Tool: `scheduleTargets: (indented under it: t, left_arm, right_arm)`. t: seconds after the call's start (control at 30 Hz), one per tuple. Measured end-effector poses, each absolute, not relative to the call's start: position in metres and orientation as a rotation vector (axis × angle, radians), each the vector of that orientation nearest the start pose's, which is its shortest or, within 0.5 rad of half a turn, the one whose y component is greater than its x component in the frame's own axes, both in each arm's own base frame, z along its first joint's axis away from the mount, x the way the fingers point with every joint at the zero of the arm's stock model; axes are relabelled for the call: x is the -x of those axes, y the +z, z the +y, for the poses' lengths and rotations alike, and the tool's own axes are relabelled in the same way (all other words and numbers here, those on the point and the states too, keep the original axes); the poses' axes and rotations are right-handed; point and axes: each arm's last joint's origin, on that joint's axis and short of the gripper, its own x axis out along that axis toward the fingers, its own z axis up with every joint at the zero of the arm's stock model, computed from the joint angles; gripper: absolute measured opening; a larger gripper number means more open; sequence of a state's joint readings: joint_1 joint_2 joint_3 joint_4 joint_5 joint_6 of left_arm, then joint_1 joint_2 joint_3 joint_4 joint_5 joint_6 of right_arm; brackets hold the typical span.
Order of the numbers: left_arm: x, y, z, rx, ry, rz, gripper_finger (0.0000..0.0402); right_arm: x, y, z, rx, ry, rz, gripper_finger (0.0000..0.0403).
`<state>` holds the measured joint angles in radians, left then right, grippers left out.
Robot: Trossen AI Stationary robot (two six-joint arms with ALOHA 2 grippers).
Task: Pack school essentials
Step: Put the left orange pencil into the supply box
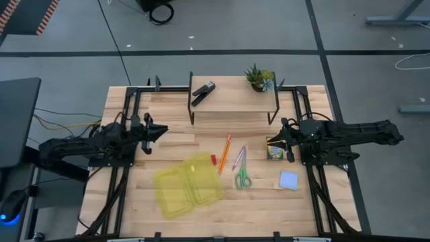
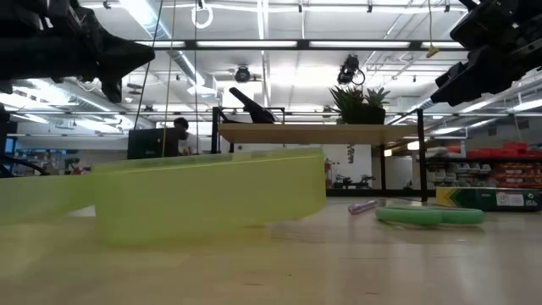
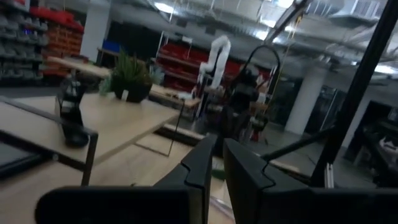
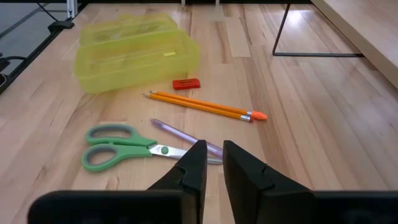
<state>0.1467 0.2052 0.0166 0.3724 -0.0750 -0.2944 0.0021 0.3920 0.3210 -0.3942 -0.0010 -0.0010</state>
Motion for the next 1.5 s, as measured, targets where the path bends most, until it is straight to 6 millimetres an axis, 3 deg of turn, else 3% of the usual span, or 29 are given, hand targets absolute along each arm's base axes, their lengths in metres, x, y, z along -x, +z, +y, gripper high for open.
scheduleTargets:
  t: [0.57, 0.87, 1.17, 1.5]
  left_arm:
    - [-0.111, 0.194, 0.019, 0.192, 0.196, -0.267, 0.005]
    - [-0.114, 0.194, 0.02, 0.244, 0.227, -0.251, 0.0061]
    - [-0.135, 0.217, 0.024, 0.184, 0.252, -0.18, 0.0065]
    - [-0.162, 0.216, 0.028, 0.176, 0.278, -0.046, 0.0091]
  right_arm:
    - [-0.111, 0.203, 0.0, 0.001, 0.004, 0.466, 0.006]
    - [-0.111, 0.204, 0.0, 0.004, 0.005, 0.462, 0.006]
    - [-0.119, 0.226, -0.002, -0.005, -0.091, 0.215, 0.006]
    - [-0.12, 0.231, -0.003, -0.045, -0.132, 0.161, 0.006]
